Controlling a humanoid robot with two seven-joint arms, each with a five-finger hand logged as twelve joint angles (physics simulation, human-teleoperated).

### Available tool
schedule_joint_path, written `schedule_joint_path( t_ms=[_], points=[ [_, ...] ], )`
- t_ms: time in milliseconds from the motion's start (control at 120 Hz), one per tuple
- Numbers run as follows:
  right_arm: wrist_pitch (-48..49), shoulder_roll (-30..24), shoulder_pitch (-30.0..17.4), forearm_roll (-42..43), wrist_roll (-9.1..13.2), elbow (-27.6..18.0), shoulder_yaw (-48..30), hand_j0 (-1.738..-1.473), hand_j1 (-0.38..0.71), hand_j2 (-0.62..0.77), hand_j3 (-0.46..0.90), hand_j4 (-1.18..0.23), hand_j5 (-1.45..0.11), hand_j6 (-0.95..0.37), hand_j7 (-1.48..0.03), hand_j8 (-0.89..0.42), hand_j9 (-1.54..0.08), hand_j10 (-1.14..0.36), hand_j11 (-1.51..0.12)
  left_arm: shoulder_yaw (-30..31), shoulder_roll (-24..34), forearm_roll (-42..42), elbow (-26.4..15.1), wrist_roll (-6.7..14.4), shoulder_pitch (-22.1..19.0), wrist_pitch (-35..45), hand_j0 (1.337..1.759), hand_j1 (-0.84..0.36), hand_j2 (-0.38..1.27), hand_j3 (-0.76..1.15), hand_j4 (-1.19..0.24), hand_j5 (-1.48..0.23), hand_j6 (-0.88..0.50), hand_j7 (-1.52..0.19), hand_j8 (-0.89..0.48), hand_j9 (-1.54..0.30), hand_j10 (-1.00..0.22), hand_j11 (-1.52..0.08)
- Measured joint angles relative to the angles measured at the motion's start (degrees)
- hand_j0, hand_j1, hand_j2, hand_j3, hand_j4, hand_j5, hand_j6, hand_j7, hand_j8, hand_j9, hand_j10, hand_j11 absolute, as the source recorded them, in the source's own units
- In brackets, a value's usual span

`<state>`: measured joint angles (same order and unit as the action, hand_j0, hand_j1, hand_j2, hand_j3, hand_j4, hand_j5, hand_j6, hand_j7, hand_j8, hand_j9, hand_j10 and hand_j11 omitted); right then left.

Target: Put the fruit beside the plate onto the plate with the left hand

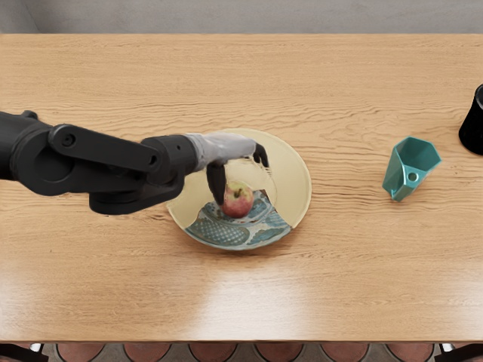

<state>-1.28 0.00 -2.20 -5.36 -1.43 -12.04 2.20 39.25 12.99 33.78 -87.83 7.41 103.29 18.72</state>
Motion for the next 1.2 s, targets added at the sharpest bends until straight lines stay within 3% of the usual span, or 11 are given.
schedule_joint_path(
  t_ms=[133, 233, 350, 450, 617, 767, 942, 1067, 1200],
  points=[
    [0.00, 0.00, 0.00, 0.00, 0.01, 0.00, 0.00, -1.658, -0.31, -0.01, 0.00, -0.03, -0.04, -0.03, -0.04, -0.03, -0.04, -0.03, -0.04, -3.30, 9.59, -0.86, -0.31, -0.09, -2.30, -2.82, 1.657, 0.01, 0.08, 0.00, -0.29, -0.39, -0.25, -0.39, -0.24, -0.39, -0.26, -0.39],
    [-0.02, 0.00, 0.00, 0.00, 0.00, 0.00, 0.00, -1.658, -0.31, -0.01, 0.00, -0.03, -0.04, -0.03, -0.04, -0.03, -0.04, -0.03, -0.04, -8.10, 17.61, -1.06, -1.20, -0.41, -6.41, -8.17, 1.658, 0.02, 0.07, 0.00, -0.27, -0.36, -0.25, -0.37, -0.25, -0.37, -0.26, -0.37],
    [-0.01, 0.00, 0.00, 0.00, -0.01, 0.00, 0.00, -1.658, -0.31, -0.01, 0.00, -0.03, -0.04, -0.03, -0.04, -0.03, -0.04, -0.03, -0.04, -16.25, 24.39, -2.38, -1.78, -0.70, -11.88, -17.23, 1.658, 0.03, 0.06, 0.00, -0.27, -0.35, -0.25, -0.35, -0.25, -0.35, -0.25, -0.35],
    [-0.02, 0.00, 0.00, 0.00, 0.00, 0.00, 0.00, -1.658, -0.31, -0.01, 0.00, -0.03, -0.04, -0.03, -0.04, -0.03, -0.04, -0.03, -0.04, -22.08, 28.65, -3.97, -2.16, -1.09, -13.55, -24.23, 1.658, 0.04, 0.06, 0.00, -0.26, -0.34, -0.25, -0.34, -0.25, -0.34, -0.25, -0.34],
    [-0.01, 0.00, 0.00, 0.00, 0.01, 0.00, 0.00, -1.658, -0.31, -0.01, 0.00, -0.03, -0.04, -0.03, -0.04, -0.03, -0.04, -0.03, -0.04, -32.46, 37.81, -9.40, -1.73, -1.85, -20.25, -37.37, 1.658, 0.04, 0.06, 0.00, -0.26, -0.33, -0.25, -0.33, -0.25, -0.33, -0.25, -0.33],
    [0.00, 0.00, 0.00, 0.00, 0.01, 0.00, 0.00, -1.658, -0.31, -0.01, 0.00, -0.03, -0.04, -0.03, -0.04, -0.03, -0.04, -0.03, -0.04, -39.05, 39.39, -15.34, 2.81, -2.46, -25.58, -48.31, 1.658, 0.05, 0.05, 0.00, -0.26, -0.33, -0.25, -0.33, -0.25, -0.33, -0.25, -0.33],
    [0.00, 0.00, 0.00, 0.00, 0.01, 0.00, 0.00, -1.658, -0.31, -0.01, 0.00, -0.03, -0.04, -0.03, -0.04, -0.03, -0.04, -0.03, -0.04, -47.45, 39.39, -19.58, 14.76, -2.84, -34.06, -52.72, 1.658, 0.05, 0.05, 0.00, -0.25, -0.33, -0.25, -0.33, -0.25, -0.33, -0.25, -0.33],
    [0.02, 0.00, 0.00, 0.00, 0.00, 0.00, 0.00, -1.658, -0.31, -0.01, 0.00, -0.03, -0.04, -0.03, -0.04, -0.03, -0.04, -0.03, -0.04, -51.89, 39.94, -21.02, 22.06, -2.91, -36.71, -53.43, 1.658, 0.05, 0.05, 0.00, -0.25, -0.33, -0.25, -0.33, -0.25, -0.33, -0.25, -0.33],
    [-0.01, 0.00, 0.00, 0.00, 0.01, 0.00, 0.00, -1.658, -0.31, -0.01, 0.00, -0.03, -0.04, -0.03, -0.04, -0.03, -0.04, -0.03, -0.04, -54.91, 40.62, -21.74, 25.10, -2.92, -38.11, -53.65, 1.658, 0.05, 0.05, 0.00, -0.25, -0.33, -0.25, -0.33, -0.25, -0.33, -0.25, -0.33]
  ],
)
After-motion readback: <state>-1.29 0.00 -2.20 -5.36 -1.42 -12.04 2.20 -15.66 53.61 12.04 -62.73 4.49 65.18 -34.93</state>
